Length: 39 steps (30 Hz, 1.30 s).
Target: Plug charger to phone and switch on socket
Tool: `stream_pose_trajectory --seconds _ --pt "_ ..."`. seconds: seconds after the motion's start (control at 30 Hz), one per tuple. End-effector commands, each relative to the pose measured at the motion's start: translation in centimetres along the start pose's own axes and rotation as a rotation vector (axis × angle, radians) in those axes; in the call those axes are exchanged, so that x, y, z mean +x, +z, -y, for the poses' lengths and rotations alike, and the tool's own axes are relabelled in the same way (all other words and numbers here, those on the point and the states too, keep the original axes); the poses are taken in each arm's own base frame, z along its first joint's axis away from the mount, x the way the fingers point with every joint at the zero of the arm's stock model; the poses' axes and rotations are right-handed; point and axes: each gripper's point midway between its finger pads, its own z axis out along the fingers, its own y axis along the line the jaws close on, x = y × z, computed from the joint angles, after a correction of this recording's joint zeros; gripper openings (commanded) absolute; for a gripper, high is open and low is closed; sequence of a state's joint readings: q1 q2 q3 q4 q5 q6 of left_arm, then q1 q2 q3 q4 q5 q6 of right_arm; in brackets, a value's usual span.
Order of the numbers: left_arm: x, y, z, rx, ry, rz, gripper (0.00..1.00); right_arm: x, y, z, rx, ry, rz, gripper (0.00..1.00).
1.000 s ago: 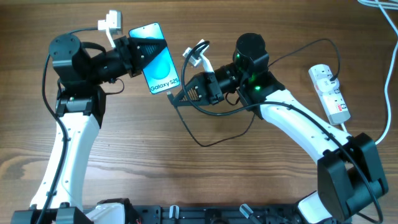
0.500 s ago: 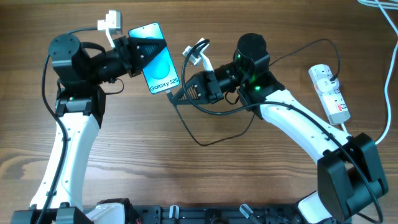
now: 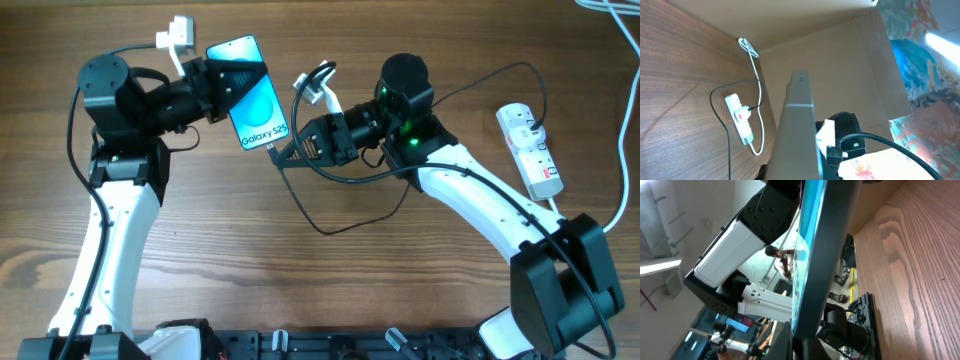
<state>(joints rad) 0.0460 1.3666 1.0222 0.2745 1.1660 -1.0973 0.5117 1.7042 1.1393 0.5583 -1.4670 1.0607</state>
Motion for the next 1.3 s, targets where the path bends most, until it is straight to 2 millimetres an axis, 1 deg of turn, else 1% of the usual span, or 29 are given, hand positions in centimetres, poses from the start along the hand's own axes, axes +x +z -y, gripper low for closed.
stream_pose_trajectory --seconds 0.0,0.33,0.4,0.63,0.7,0.77,0.87,0.93,1.1,1.13,1.17,1.2,1.23,1.27 --pt "1.1 0.5 1.4 0.032 0.038 -0.052 0.04 -1.7 -0.1 0.3 0.040 -0.005 0.079 0.04" --pt "1.2 0.5 1.2 0.029 0.035 -0.056 0.04 -2.3 -0.2 0.7 0.061 0.002 0.119 0.04" --pt "1.9 0.4 1.5 0.046 0.060 -0.092 0.04 -2.7 -0.2 0.9 0.072 0.014 0.143 0.04" --pt "4.8 -0.2 2.3 0.130 0.096 -0.270 0.04 -2.8 -0.2 0.9 0.072 0.020 0.144 0.04" --pt "5.3 -0.1 1.6 0.122 0.061 -0.286 0.04 -3.0 -0.3 1.0 0.078 0.041 0.161 0.04" --pt "5.8 0.0 1.0 0.112 0.048 -0.298 0.04 -3.3 -0.3 0.6 0.070 0.022 0.168 0.04" --pt "6.2 -0.1 0.4 0.098 0.001 -0.305 0.04 -3.8 -0.4 0.0 0.063 0.012 0.188 0.04" --pt "6.2 -0.1 0.4 0.098 0.001 -0.306 0.04 -4.1 -0.4 0.2 0.068 0.029 0.206 0.04" --pt "6.8 0.4 0.6 0.111 0.054 -0.321 0.04 -5.1 -0.7 0.5 0.081 0.089 0.268 0.04" --pt "6.7 0.4 0.5 0.109 0.054 -0.319 0.04 -4.9 -0.6 0.4 0.078 0.074 0.255 0.31" --pt "6.7 0.5 0.5 0.106 0.054 -0.314 0.04 -4.6 -0.6 0.3 0.073 0.063 0.237 0.60" --pt "6.4 0.6 0.3 0.096 0.056 -0.301 0.04 -4.2 -0.4 0.1 0.066 0.040 0.210 0.78" --pt "6.3 0.6 0.2 0.089 0.056 -0.292 0.04 -3.7 -0.3 -0.1 0.058 0.013 0.183 0.86" --pt "6.1 0.7 0.0 0.078 0.057 -0.278 0.04 -3.3 -0.3 -0.2 0.050 -0.008 0.157 0.90"
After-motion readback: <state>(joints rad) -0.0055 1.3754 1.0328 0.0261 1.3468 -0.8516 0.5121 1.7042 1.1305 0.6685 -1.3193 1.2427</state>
